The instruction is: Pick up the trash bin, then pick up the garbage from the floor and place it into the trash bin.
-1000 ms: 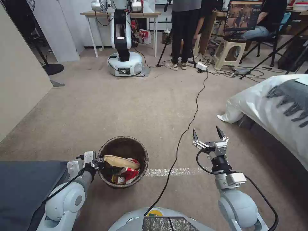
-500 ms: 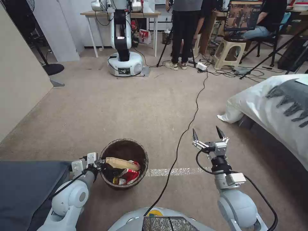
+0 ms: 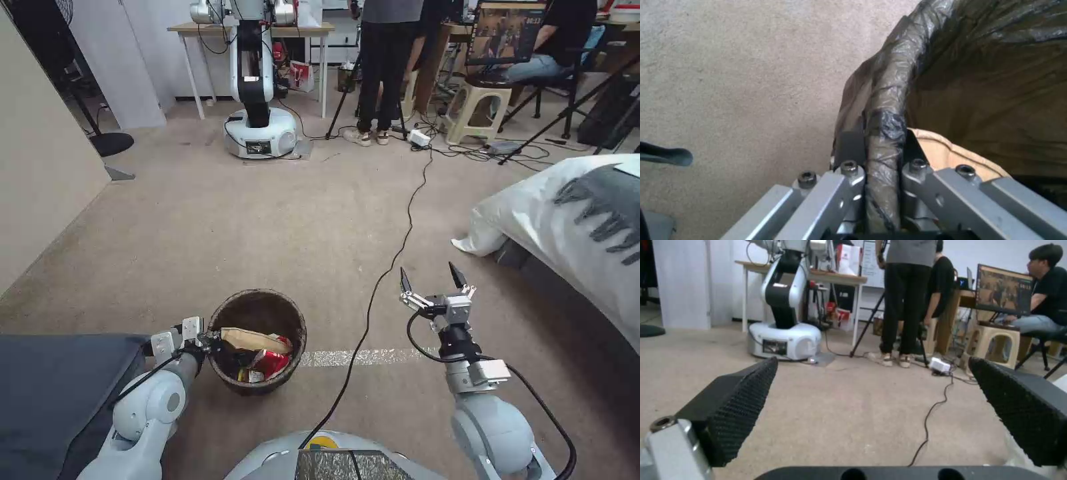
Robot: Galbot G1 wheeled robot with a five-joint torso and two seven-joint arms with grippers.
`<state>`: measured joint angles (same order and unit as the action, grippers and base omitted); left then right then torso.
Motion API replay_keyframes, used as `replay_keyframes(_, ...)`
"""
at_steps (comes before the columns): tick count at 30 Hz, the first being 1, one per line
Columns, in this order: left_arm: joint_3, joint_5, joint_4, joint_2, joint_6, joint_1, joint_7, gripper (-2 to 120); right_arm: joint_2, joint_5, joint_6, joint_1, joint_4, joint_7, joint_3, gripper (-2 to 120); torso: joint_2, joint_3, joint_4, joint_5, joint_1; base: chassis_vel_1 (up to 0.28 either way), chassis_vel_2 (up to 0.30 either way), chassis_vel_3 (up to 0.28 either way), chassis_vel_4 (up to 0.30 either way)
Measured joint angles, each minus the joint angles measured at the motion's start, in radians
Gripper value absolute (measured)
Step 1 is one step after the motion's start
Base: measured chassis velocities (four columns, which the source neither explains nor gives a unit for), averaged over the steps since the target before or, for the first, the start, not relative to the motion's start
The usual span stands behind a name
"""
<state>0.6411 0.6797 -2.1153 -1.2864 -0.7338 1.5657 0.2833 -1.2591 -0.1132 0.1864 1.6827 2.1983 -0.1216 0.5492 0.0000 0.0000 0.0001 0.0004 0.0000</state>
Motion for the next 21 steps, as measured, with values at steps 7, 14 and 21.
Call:
replay_keyframes(7, -0.002, 0.014, 0.016, -0.003, 0.001, -0.007, 0.000, 3, 0.000, 0.002, 0.000, 0.003, 0.001, 0.000, -0.004, 100, 0.000, 0.000, 0.0000, -0.0001, 0.000, 0.000, 0.000, 0.000, 0.000)
replay_keyframes(14, -0.002, 0.015, 0.028, -0.001, 0.001, -0.012, 0.000, 3, 0.000, 0.002, 0.000, 0.000, 0.001, -0.001, -0.003, 100, 0.000, 0.000, 0.0000, -0.0003, 0.000, 0.000, 0.000, 0.000, 0.000)
replay_keyframes(21, -0.008, 0.022, 0.032, -0.004, 0.000, -0.019, 0.001, 19, 0.000, 0.002, 0.001, -0.001, 0.001, -0.001, -0.006, 100, 0.000, 0.000, -0.0004, -0.0011, 0.000, 0.000, 0.000, 0.000, 0.000)
